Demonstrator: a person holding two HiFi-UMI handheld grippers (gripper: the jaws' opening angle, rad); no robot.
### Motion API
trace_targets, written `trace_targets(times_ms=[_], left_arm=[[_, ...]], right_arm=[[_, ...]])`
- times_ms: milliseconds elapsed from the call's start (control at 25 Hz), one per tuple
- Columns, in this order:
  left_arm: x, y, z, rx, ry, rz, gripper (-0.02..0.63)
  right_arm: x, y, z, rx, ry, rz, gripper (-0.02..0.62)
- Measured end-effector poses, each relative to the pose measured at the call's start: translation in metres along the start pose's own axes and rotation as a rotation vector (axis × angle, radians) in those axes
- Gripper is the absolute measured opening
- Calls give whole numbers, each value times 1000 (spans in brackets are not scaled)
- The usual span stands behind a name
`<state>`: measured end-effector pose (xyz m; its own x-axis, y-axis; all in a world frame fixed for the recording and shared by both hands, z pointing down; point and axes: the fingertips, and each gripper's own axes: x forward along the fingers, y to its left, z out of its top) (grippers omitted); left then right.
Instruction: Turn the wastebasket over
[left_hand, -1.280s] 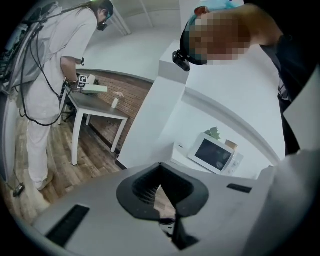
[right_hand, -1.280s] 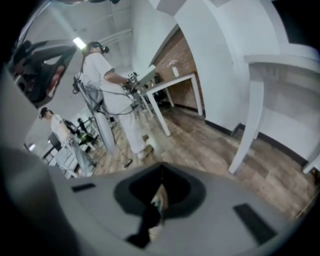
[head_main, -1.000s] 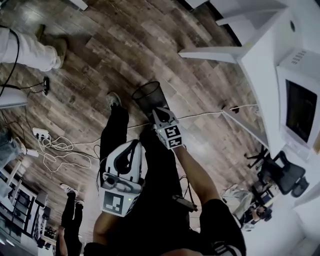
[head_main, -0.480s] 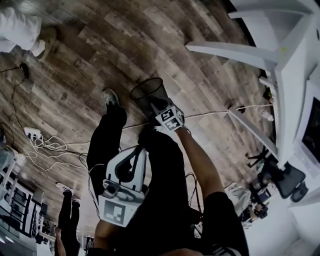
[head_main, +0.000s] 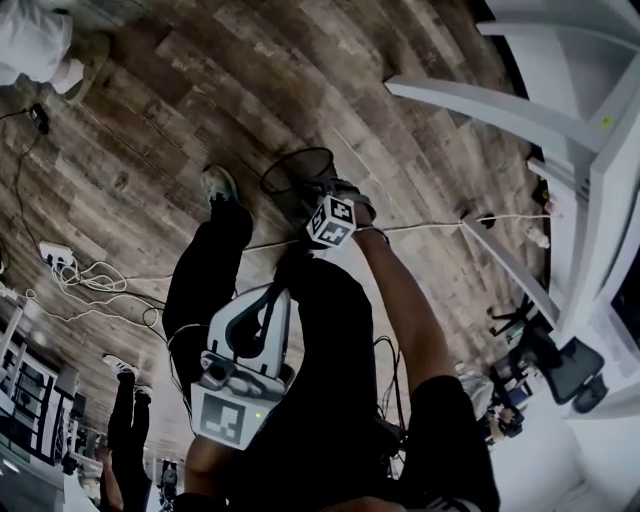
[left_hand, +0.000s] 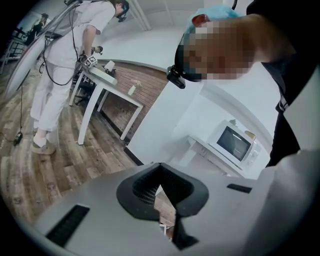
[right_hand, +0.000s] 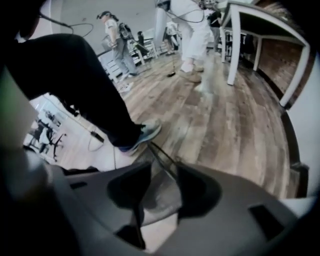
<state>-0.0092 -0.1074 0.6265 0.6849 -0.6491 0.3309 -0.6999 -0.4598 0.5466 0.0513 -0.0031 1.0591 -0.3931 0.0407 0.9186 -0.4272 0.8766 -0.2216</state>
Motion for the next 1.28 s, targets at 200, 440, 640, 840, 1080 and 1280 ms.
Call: trace_targets(times_ms=[200,440,640,840,1080,1280], left_arm=[[2,8,-2,-15,-4,13,35],[9,22,-3,26,13,48,35],[22,43,2,93,16,67,35],[43,71,7,205,0,95,35],[68,100,9,320,-11,138,35],[77,124,4,325,6,166,35]], right_arm=[[17,-6,-8,-133,89,63,166],[32,-9,-25,-185,181,112,170],[41,-2,-23,-214,184,178,173],[48,6,-14,-247,221,256,173],[53,14,-12,-259,250,339,171],[52,16,-12,-292,269,365,137]])
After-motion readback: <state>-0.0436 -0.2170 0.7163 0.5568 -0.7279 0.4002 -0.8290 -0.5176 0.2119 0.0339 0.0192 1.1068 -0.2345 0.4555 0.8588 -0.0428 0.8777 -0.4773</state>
